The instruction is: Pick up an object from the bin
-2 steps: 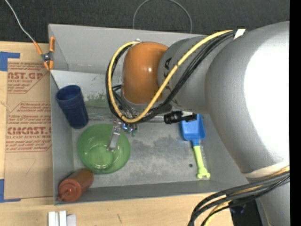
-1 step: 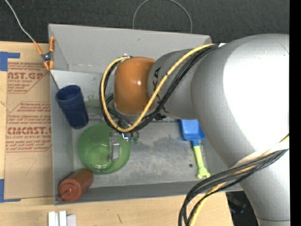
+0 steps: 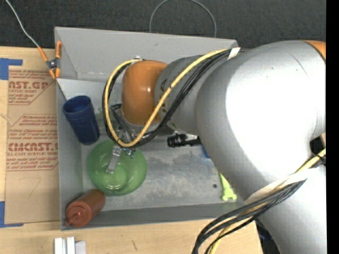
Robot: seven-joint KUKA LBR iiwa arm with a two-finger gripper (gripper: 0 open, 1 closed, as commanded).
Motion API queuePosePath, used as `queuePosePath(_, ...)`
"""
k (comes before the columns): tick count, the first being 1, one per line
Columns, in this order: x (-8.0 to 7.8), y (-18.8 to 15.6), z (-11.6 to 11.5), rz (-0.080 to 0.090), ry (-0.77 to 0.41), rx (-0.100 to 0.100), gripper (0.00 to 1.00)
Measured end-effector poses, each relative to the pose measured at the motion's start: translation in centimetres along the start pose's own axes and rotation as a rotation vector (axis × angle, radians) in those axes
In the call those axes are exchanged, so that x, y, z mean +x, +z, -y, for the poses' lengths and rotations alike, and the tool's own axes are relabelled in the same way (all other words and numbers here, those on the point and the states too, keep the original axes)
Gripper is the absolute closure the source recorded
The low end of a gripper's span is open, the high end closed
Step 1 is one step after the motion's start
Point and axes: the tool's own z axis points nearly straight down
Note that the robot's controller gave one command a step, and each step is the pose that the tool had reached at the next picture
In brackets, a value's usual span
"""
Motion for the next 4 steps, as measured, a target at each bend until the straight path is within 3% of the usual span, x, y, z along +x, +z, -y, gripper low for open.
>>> queuePosePath(1,-0.4,-0.1,1.2,-0.004,-0.428,-0.007,1.00)
queuePosePath(4,-0.2,-2.2,1.4,-0.009,-0.430,-0.003,1.00)
